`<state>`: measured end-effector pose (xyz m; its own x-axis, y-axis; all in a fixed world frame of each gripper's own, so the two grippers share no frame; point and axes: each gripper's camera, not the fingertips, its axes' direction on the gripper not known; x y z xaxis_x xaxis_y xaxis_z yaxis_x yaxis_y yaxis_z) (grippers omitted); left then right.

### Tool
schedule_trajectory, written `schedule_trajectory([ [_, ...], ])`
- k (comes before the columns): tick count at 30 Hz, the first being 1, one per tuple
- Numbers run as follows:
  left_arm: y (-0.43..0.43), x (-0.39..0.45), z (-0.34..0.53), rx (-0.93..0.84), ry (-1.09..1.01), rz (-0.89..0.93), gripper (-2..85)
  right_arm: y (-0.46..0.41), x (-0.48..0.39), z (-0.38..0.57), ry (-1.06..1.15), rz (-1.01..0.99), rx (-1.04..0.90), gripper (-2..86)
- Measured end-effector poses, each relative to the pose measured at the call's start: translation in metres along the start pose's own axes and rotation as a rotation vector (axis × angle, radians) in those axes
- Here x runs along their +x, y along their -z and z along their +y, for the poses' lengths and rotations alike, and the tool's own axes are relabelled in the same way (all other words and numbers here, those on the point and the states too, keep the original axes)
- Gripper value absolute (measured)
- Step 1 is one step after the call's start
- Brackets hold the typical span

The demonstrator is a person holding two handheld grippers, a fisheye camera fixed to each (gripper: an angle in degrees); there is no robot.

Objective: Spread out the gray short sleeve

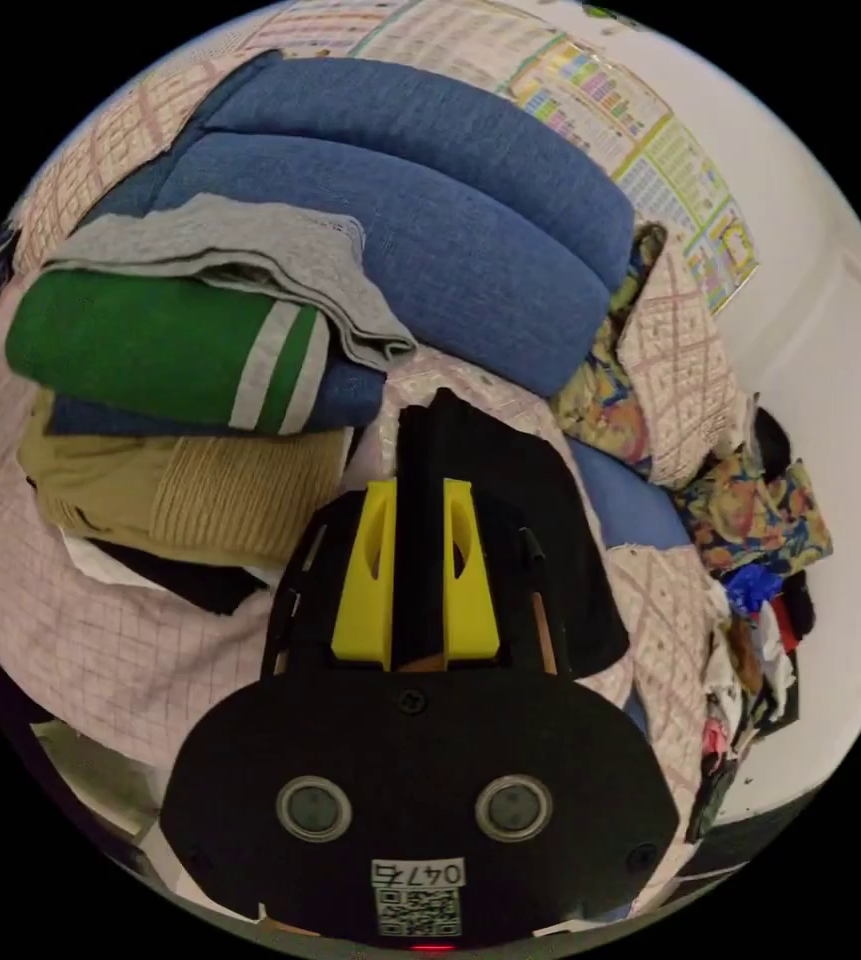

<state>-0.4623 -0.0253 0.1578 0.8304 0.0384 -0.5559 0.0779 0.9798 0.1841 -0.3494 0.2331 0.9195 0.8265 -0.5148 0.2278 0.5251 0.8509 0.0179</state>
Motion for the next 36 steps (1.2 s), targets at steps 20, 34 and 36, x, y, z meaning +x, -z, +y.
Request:
schedule_trajectory([
  [20,-0.147,-0.021,0.058,-0.236,-0.327,0.328,10.6,-0.082,-0.029,0.013,-0.33,0.072,-0.073,8.6],
  [34,-0.565,0.146,-0.001,-0.728,-0.444,0.27,1.0,-0.122,0.076,-0.066,-0.314,-0.045,0.012,0.3],
  [36,-0.592,0.14,-0.008,-0.727,-0.331,0.327,-0.3,-0.133,0.084,-0.064,-0.314,-0.077,0.024,0.3],
])
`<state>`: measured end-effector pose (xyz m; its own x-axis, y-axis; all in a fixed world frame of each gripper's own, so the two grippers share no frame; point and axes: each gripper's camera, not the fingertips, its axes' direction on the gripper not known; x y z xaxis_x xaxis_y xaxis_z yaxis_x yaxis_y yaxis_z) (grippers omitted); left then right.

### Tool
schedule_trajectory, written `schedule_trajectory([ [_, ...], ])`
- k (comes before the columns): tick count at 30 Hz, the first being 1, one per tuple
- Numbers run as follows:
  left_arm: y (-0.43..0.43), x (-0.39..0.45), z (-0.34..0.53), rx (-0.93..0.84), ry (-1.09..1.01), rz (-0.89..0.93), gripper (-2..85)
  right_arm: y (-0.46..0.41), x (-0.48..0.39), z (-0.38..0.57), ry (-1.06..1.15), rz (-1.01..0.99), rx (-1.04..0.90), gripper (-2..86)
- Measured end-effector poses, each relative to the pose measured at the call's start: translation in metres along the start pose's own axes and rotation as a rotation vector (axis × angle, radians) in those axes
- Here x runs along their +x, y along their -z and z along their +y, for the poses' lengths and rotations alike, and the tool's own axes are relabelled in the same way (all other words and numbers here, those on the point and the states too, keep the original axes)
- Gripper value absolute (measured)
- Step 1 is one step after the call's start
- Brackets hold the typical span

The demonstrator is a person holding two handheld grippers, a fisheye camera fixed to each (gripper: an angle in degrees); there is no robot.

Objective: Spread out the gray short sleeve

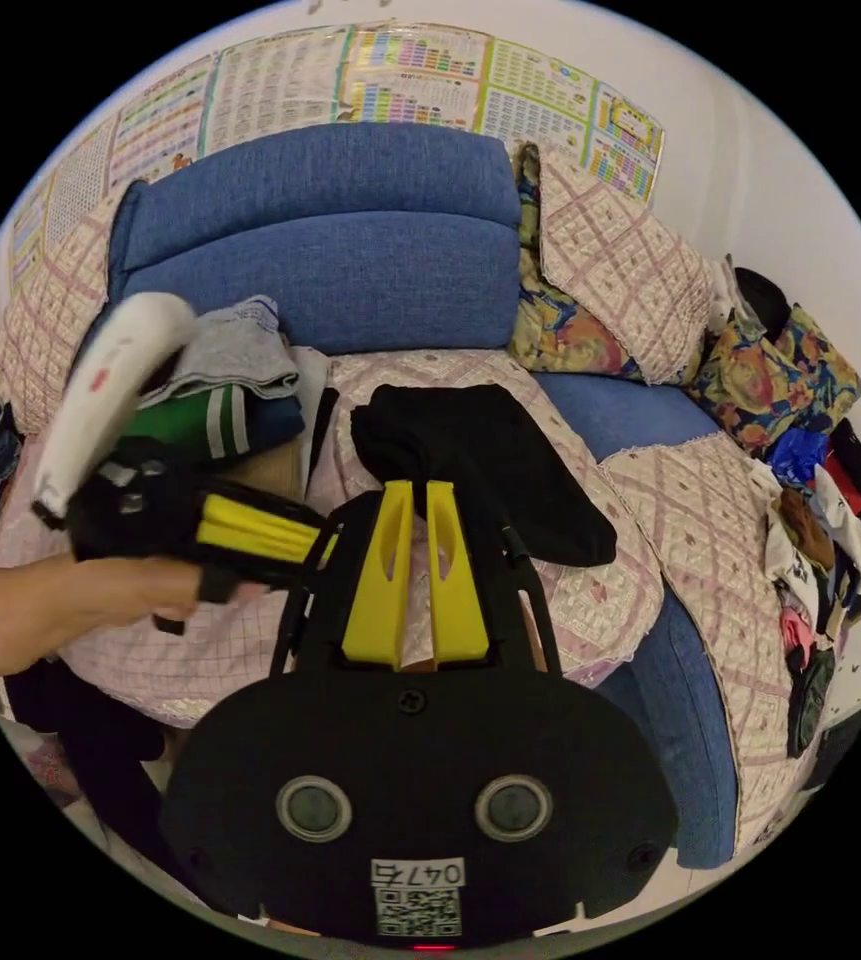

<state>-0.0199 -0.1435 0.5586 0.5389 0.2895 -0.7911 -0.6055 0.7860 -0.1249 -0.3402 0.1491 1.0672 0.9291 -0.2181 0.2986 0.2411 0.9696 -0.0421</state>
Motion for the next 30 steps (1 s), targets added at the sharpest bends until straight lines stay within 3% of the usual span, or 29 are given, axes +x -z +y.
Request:
schedule_trajectory([
  [5,-0.002,-0.016,-0.018,0.061,-0.015,-0.101,-0.9,-0.02,0.029,0.038,-0.171,-0.031,0.114,1.0],
  [8,-0.001,-0.012,-0.024,0.051,-0.084,-0.141,-1.0,-0.038,0.031,0.096,-0.245,0.004,0.289,1.7],
  [12,0.006,-0.005,-0.04,0.05,-0.095,-0.157,-1.0,-0.116,0.022,0.096,-0.159,-0.074,0.172,3.4],
  [15,0.014,-0.003,-0.052,0.059,-0.065,-0.134,-1.0,-0.176,0.04,0.068,-0.221,-0.136,0.133,4.2],
  [19,0.031,0.008,-0.068,0.055,-0.068,-0.164,-1.0,-0.26,0.076,0.009,-0.226,-0.218,-0.135,6.0],
  [24,0.062,0.033,-0.074,0.085,-0.058,-0.157,-1.0,-0.299,0.11,-0.026,-0.294,-0.201,-0.126,8.2],
  [28,0.145,0.085,-0.026,0.237,-0.088,-0.035,-1.0,-0.335,0.125,-0.036,-0.281,-0.087,-0.219,8.3],
  [30,0.186,0.116,0.019,0.293,-0.156,-0.065,-1.0,-0.337,0.137,-0.033,-0.28,-0.105,-0.204,8.2],
])
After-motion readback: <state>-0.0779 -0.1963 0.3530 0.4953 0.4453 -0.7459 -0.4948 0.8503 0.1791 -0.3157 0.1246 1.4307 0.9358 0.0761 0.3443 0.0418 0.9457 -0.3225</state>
